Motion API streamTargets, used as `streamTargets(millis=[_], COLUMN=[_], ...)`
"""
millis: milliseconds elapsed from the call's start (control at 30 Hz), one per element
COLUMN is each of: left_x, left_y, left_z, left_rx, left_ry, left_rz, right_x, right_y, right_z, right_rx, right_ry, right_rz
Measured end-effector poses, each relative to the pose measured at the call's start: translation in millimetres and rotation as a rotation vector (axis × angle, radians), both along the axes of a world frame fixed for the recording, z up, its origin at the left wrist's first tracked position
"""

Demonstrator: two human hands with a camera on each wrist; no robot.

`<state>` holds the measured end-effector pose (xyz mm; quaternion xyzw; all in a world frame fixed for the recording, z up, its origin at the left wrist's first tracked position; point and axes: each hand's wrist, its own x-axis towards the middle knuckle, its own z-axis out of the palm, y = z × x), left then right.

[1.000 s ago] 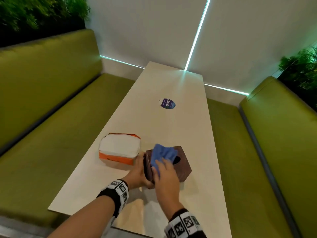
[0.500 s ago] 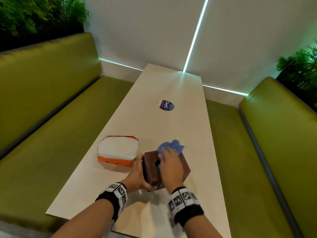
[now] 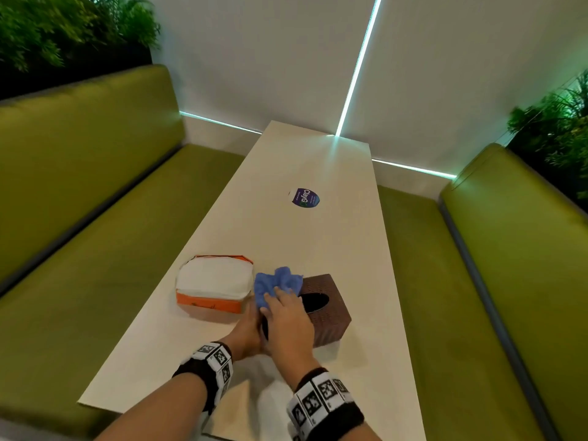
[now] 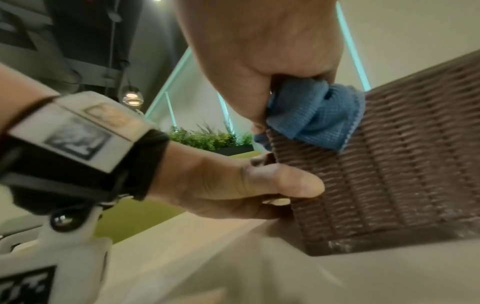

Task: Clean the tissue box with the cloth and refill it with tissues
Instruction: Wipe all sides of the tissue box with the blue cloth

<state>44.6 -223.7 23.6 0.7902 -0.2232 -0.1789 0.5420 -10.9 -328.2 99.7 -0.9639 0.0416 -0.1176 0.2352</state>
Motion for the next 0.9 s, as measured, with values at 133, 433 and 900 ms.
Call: streamTargets(millis=[133, 433, 900], left_x=[0, -2, -7], left_y=[1, 0, 0], left_z=[0, -1, 11], left_rx=[0.026, 0.088, 0.236], left_ry=[0.011, 0.036, 0.072], left_rz=[0.015, 0.059, -0.093], right_x=[8, -9, -16], right_y=[-50, -101, 13], right_z=[4, 23, -14], right_rx=[0.007, 0.181, -0.093], right_ry=[0.083, -0.046, 0.093], right_rz=[0.05, -0.439, 0.081])
